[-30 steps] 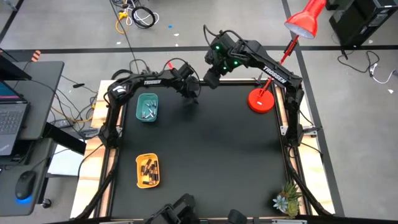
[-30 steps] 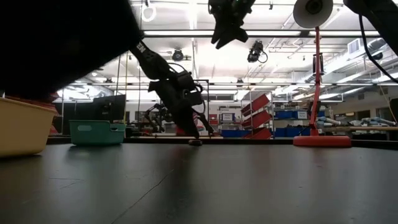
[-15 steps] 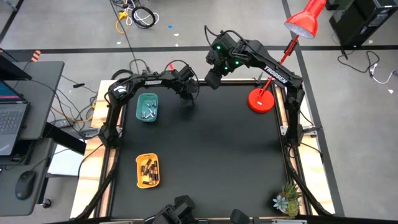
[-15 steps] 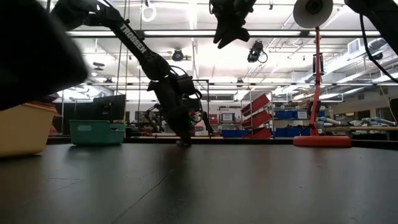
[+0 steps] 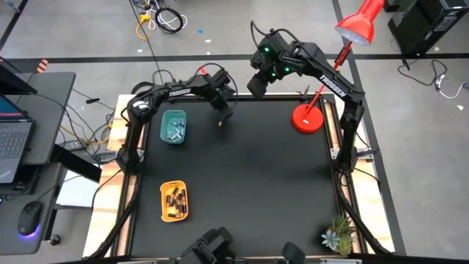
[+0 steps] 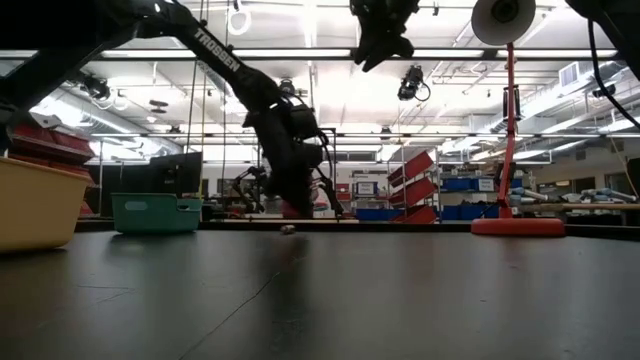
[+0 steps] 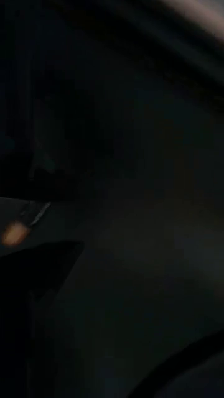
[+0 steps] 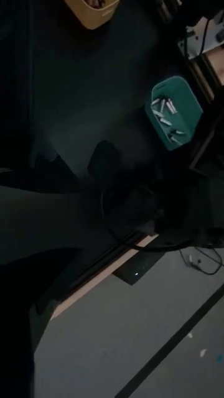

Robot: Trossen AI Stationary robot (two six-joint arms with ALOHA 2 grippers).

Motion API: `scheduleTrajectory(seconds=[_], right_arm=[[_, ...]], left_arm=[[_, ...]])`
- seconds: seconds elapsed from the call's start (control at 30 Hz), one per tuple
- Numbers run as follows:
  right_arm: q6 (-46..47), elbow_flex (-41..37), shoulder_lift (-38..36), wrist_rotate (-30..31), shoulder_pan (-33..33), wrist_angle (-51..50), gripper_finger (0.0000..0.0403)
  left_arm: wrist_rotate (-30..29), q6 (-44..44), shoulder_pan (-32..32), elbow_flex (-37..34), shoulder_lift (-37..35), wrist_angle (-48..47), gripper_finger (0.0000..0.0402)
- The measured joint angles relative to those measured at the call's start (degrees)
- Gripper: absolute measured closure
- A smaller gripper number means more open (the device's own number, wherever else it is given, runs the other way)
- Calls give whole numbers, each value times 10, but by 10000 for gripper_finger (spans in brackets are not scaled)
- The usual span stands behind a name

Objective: Sort batteries
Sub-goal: Put the black and yellow battery into the yellow bin

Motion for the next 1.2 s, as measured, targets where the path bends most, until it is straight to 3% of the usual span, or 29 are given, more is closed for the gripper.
scheduleTrajectory(seconds=[0.17, 0.27, 0.67, 0.8, 1.2], right_arm=[[-4, -10, 0, 3, 0, 5, 244], [-11, -14, 0, 3, 0, 7, 244], [-18, -15, 1, 2, 4, 18, 244], [-19, -15, 1, 0, 7, 21, 244], [-19, -15, 1, -2, 7, 22, 244]], left_arm=[[-13, -65, -9, 8, -1, -76, 284], [-52, -86, -19, 7, -1, -97, 284], [-80, -177, -25, -50, -7, -57, 272], [-60, -182, -25, -79, -7, -12, 261], [-77, -135, -27, -87, -6, -17, 264]])
